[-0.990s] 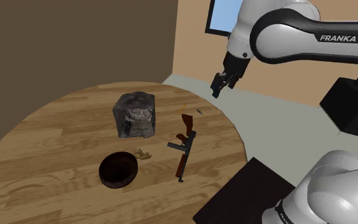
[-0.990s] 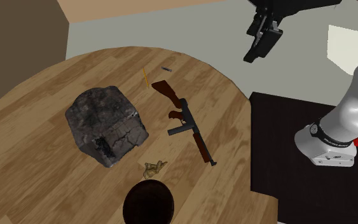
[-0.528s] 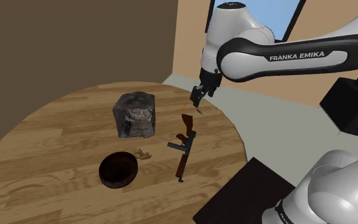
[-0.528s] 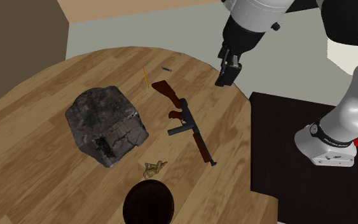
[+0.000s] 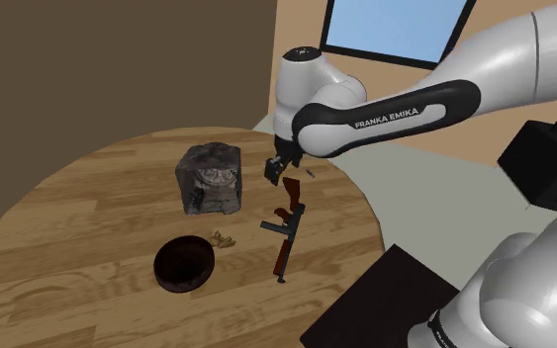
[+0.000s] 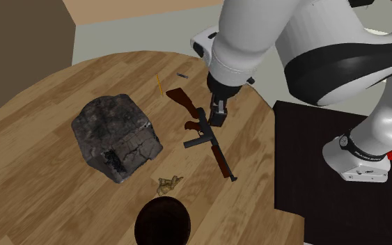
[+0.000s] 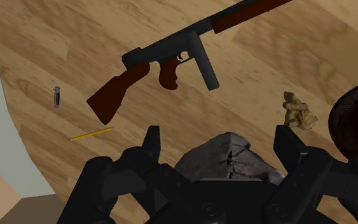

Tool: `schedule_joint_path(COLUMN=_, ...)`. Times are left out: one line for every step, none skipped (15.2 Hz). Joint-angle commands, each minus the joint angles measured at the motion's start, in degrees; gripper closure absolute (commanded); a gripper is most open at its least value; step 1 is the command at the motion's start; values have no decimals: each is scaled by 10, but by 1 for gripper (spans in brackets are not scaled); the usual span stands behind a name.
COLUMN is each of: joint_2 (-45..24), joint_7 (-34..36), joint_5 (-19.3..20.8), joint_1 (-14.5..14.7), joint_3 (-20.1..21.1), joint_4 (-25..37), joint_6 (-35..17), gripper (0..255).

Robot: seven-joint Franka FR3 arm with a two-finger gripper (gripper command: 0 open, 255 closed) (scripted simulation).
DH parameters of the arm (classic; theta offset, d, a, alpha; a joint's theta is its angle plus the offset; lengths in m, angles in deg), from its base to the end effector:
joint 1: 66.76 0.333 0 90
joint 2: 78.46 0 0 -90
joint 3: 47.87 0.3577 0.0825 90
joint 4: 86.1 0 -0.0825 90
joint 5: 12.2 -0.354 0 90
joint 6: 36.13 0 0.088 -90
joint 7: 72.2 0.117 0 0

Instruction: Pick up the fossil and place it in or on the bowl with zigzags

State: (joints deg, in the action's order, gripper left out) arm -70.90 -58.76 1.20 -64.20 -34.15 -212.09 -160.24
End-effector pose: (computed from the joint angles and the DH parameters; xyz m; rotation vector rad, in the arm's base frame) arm 0.4681 0.1295 0.4943 2.9235 0.2514 0.2196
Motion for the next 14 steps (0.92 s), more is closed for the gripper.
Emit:
schedule_joint_path(joint_2=-43, joint_7=11, joint_5=18, joint_1=2, joint_3=8, joint_4=20, joint_6=-16, gripper=0)
schedule_joint_path(joint_2=-64, joint_7=17, joint_5=28, joint_1=4, joint_3=11, joint_4=30, joint_6=-22, gripper=0)
schedule_joint_path(joint_2=-85, joint_7=23, joint_5=38, joint_1=7, joint_3=14, joint_4=41, joint_6=-28, gripper=0)
schedule_joint_path(joint_2=-106, joint_7=29, joint_5=49, joint_1=9, joint_3=16, joint_4=52, joint_6=-34, gripper=0)
schedule_joint_path(joint_2=-128, joint_7=35, joint_5=59, joint_1=12, joint_3=18, joint_4=64, joint_6=-38, gripper=0)
schedule_joint_path(joint_2=-149, joint_7=41, joint_5=70, joint_1=16, joint_3=19, joint_4=76, joint_6=-43, gripper=0)
schedule_joint_path(joint_2=-170, joint_7=47, joint_5=81, joint_1=20, joint_3=20, joint_4=89, joint_6=-46, gripper=0)
schedule_joint_path(joint_2=-192, joint_7=52, joint_5=91, joint_1=25, joint_3=21, joint_4=103, joint_6=-49, gripper=0)
schedule_joint_path(joint_2=-213, joint_7=57, joint_5=101, joint_1=30, joint_3=20, joint_4=117, joint_6=-51, gripper=0)
schedule_joint_path(joint_2=-235, joint_7=62, joint_5=111, joint_1=35, joint_3=20, joint_4=132, joint_6=-53, gripper=0)
schedule_joint_path(joint_2=-256, joint_7=66, joint_5=121, joint_1=41, joint_3=19, joint_4=147, joint_6=-55, gripper=0)
schedule_joint_path(joint_2=-278, joint_7=69, joint_5=130, joint_1=47, joint_3=18, joint_4=163, joint_6=-56, gripper=0)
schedule_joint_path(joint_2=-299, joint_7=72, joint_5=139, joint_1=53, joint_3=16, joint_4=180, joint_6=-57, gripper=0)
schedule_joint_path(joint_2=-321, joint_7=75, joint_5=147, joint_1=59, joint_3=15, joint_4=197, joint_6=-57, gripper=0)
